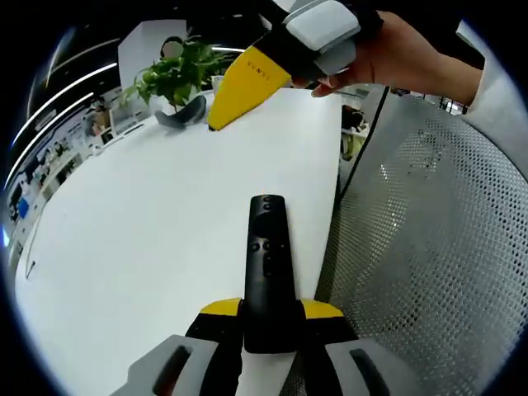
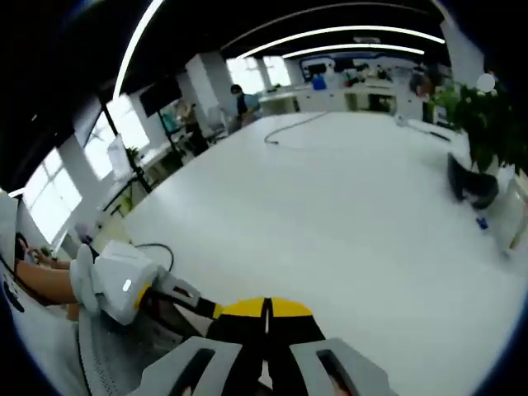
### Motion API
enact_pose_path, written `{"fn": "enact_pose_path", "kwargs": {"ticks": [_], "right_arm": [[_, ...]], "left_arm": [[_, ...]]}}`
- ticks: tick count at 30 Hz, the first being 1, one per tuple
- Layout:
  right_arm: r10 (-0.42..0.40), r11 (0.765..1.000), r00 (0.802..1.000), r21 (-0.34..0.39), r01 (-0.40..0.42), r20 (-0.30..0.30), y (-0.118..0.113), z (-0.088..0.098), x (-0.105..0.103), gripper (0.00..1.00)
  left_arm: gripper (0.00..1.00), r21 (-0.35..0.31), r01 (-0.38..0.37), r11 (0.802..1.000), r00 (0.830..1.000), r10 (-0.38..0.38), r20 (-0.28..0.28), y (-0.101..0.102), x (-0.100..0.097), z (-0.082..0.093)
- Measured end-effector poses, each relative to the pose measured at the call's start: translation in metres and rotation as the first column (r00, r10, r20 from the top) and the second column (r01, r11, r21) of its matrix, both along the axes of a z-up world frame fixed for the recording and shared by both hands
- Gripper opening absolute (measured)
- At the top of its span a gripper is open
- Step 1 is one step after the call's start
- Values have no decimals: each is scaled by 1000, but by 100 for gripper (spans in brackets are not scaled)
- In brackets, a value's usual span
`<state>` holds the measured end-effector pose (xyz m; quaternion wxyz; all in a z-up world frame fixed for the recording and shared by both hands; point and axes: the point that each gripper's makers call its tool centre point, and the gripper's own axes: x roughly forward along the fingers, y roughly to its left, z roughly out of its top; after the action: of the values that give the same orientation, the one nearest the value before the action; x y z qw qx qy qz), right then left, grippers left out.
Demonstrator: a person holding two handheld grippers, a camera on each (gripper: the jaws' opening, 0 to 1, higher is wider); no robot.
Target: Press the specified remote control buttons in sequence, fully releasing each button before pressing the next.
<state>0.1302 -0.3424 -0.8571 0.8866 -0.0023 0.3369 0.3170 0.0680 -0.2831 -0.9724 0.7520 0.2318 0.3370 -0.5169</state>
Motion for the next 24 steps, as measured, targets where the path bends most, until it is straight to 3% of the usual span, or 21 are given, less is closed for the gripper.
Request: {"fn": "enact_pose_path", "kwargs": {"ticks": [3, 6, 9, 11, 14, 18, 21, 24], "right_arm": [[-83, 996, 992, -10, 85, 96, -25, 16, 5, 0], [-149, 987, 979, 77, 139, 142, -38, 35, 6, 0], [-217, 976, 955, 75, 206, 203, -57, 41, 8, 0], [-261, 965, 944, 76, 251, 202, -67, 39, 9, 5], [-291, 956, 932, 93, 277, 214, -75, 40, 7, 13], [-302, 953, 894, 71, 296, 331, -83, 49, 10, 30], [-292, 951, 870, 23, 309, 396, -91, 52, 16, 40], [-255, 950, 870, -58, 306, 421, -99, 44, 20, 43]], "left_arm": [[25, -4, 5, 1000, 1000, -5, 2, 0, 0, -1], [25, -6, 5, 1000, 1000, -5, 2, 0, 0, 0], [25, -5, 0, 1000, 1000, 0, 2, 0, 0, -1], [25, -4, -3, 1000, 1000, 3, 4, 0, 0, -1], [24, -5, -3, 1000, 1000, 3, 5, 0, 0, -1], [24, -9, -10, 1000, 1000, 10, 1, 0, 0, 0], [24, -10, -10, 1000, 1000, 10, 3, 0, 0, -1], [24, -12, -7, 1000, 1000, 7, 4, 0, 0, -1]]}}
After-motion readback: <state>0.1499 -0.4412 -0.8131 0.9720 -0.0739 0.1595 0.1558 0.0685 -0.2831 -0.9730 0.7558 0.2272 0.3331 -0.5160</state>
